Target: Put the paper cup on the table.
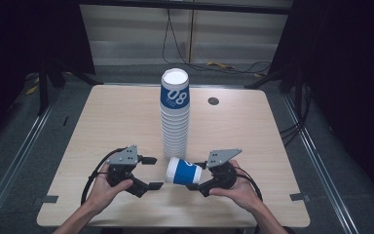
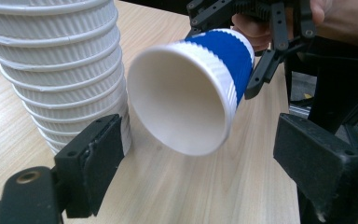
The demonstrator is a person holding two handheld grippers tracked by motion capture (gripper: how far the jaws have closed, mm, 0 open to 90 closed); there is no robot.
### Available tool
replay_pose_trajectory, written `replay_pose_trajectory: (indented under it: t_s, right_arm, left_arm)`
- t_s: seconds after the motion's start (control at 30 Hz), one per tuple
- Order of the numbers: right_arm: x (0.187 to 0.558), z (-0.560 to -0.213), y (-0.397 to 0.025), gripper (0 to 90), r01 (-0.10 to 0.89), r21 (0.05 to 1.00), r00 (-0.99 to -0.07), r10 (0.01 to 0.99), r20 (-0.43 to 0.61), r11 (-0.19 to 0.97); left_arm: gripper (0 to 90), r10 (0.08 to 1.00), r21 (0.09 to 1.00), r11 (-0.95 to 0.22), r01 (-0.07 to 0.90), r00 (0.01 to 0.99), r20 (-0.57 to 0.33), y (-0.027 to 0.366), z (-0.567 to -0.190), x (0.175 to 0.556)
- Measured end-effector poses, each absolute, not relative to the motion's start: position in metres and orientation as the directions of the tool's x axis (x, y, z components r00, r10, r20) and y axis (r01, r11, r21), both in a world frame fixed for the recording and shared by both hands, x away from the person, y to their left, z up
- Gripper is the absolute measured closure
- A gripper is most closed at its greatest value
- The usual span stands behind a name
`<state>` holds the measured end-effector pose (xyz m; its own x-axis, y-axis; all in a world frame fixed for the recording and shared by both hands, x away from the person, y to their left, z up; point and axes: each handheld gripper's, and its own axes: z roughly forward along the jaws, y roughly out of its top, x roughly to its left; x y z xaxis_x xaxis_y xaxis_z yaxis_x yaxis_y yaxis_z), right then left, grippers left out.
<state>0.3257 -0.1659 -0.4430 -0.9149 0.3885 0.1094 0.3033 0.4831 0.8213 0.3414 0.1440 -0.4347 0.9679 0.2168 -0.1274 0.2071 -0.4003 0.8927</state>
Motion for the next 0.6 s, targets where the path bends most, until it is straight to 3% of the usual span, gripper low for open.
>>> replay_pose_trajectory:
  t_s: [0.6]
  right_arm:
    - [0.325, -0.454, -0.168, 28.0, 0.307, 0.891, -0.911, 0.375, 0.174, 0.334]
  left_arm:
    - [15.7, 0.235, 0.92, -0.331, 0.212, 0.962, -0.137, 0.142, -0.435, 0.336]
